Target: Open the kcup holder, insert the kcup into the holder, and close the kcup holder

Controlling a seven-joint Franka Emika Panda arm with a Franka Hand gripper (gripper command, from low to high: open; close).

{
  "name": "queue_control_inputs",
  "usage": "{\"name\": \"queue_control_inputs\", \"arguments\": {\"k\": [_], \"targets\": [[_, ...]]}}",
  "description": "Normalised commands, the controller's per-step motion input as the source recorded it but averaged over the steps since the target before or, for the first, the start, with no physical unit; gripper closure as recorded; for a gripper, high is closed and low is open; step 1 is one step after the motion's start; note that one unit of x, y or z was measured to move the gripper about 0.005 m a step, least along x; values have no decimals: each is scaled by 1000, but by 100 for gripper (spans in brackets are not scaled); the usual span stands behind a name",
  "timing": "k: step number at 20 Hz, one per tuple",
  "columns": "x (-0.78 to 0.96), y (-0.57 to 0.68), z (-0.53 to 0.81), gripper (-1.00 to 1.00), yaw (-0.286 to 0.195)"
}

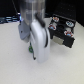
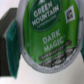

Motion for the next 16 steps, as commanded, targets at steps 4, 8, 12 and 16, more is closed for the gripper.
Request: {"name": "queue_control_inputs", "arguments": {"k": [4, 8, 12, 16], "targets": [[-9, 490, 679, 100, 68], [-63, 525, 541, 100, 53], [-144, 528, 417, 100, 68], [-199, 517, 336, 100, 67]]}}
